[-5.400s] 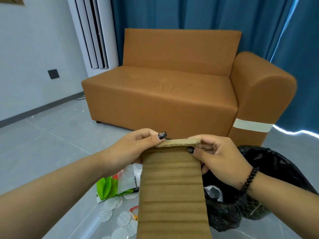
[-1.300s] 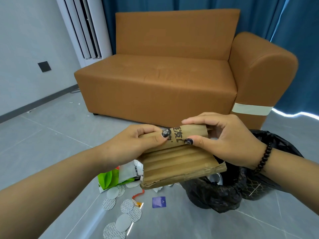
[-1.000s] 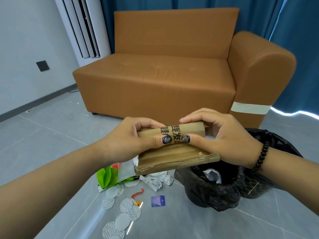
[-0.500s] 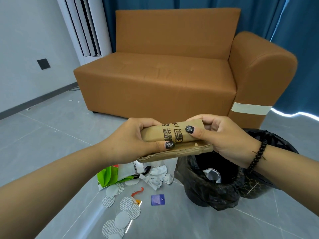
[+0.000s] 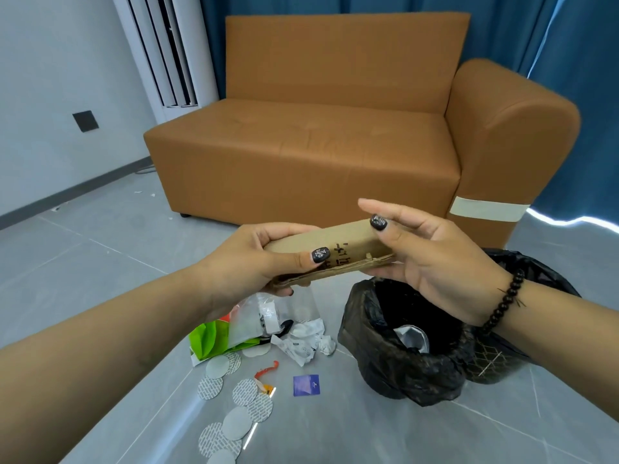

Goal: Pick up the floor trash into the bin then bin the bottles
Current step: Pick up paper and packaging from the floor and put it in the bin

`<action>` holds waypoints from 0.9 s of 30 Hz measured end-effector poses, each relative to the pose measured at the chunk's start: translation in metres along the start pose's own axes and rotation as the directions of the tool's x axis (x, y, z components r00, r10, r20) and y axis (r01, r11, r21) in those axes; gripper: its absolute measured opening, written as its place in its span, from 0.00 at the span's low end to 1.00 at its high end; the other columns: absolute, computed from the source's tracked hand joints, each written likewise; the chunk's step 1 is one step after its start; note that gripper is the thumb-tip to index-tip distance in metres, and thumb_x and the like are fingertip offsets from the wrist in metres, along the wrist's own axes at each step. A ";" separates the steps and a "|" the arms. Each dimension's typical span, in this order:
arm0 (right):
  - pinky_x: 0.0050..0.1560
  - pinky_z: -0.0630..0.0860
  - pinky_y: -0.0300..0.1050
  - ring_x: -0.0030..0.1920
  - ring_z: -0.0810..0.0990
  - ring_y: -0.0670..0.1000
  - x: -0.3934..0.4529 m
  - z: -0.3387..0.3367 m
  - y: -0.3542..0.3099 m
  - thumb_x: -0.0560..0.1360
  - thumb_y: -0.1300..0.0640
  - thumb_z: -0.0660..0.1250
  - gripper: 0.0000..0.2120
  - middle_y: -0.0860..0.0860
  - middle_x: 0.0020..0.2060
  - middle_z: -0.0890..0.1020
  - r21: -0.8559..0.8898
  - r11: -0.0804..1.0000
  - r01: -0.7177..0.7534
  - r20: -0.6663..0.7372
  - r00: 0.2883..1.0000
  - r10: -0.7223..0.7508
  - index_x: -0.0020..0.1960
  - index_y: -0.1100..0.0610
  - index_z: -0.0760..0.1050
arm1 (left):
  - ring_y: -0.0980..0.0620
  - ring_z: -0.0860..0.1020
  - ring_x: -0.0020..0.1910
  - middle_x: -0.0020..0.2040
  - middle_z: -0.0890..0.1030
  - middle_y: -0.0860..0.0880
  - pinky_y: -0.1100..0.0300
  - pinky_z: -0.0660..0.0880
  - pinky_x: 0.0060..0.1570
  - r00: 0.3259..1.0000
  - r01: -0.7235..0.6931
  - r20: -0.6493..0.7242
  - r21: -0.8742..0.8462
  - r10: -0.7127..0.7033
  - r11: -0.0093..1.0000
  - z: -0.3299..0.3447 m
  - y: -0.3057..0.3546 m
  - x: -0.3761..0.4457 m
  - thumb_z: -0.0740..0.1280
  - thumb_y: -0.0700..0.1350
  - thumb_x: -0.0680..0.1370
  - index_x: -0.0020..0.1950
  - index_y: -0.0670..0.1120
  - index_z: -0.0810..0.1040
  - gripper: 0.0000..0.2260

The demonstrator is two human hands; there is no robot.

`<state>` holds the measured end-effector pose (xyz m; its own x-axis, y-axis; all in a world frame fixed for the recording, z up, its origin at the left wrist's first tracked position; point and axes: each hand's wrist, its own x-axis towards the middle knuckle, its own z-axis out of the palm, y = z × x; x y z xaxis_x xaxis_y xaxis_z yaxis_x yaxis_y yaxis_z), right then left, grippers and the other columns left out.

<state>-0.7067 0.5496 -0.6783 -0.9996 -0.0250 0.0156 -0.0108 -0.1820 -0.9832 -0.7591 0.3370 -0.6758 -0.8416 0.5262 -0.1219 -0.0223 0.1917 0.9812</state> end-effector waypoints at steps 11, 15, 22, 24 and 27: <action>0.46 0.82 0.52 0.48 0.84 0.56 0.025 -0.033 0.006 0.71 0.65 0.72 0.12 0.59 0.49 0.83 -0.103 0.992 -0.066 -0.311 0.950 0.031 0.51 0.59 0.73 | 0.53 0.84 0.45 0.52 0.85 0.49 0.61 0.79 0.35 0.977 0.200 -0.074 -0.004 -0.199 0.980 0.009 -0.025 0.011 0.69 0.45 0.76 0.59 0.49 0.78 0.12; 0.44 0.76 0.37 0.50 0.78 0.47 0.033 -0.078 0.027 0.70 0.59 0.73 0.12 0.49 0.49 0.79 -0.778 0.610 -0.150 -0.330 0.924 -0.193 0.50 0.53 0.73 | 0.52 0.85 0.43 0.48 0.86 0.49 0.57 0.80 0.41 0.940 0.334 -0.073 -0.009 -0.334 0.942 0.007 -0.038 0.015 0.64 0.45 0.80 0.58 0.45 0.76 0.09; 0.41 0.80 0.55 0.42 0.80 0.57 0.035 -0.133 0.092 0.74 0.56 0.69 0.12 0.56 0.44 0.78 -0.890 0.292 -0.349 -0.361 0.933 0.015 0.51 0.55 0.66 | 0.49 0.84 0.46 0.48 0.86 0.47 0.55 0.78 0.47 0.919 0.393 -0.005 0.035 -0.393 0.919 0.016 -0.046 0.020 0.65 0.44 0.79 0.59 0.47 0.75 0.09; 0.38 0.78 0.54 0.39 0.80 0.58 0.037 -0.136 0.112 0.75 0.54 0.68 0.12 0.57 0.40 0.79 -0.905 0.236 -0.354 -0.348 0.935 0.068 0.49 0.55 0.65 | 0.48 0.84 0.47 0.48 0.86 0.46 0.55 0.78 0.45 0.912 0.410 0.007 0.028 -0.410 0.912 0.014 -0.048 0.023 0.66 0.43 0.78 0.59 0.47 0.76 0.10; 0.31 0.71 0.48 0.33 0.75 0.55 0.040 -0.140 0.147 0.76 0.55 0.67 0.12 0.54 0.36 0.76 -0.938 0.170 -0.303 -0.282 0.950 0.133 0.46 0.55 0.63 | 0.49 0.85 0.43 0.48 0.86 0.45 0.57 0.79 0.39 0.902 0.432 -0.009 -0.005 -0.433 0.902 0.008 -0.053 0.030 0.65 0.42 0.78 0.59 0.47 0.77 0.10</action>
<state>-0.7524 0.6597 -0.8473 -0.9588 0.2297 -0.1669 0.2748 0.8987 -0.3419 -0.7784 0.3496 -0.7323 -0.7540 0.3840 -0.5329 -0.3866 0.3966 0.8326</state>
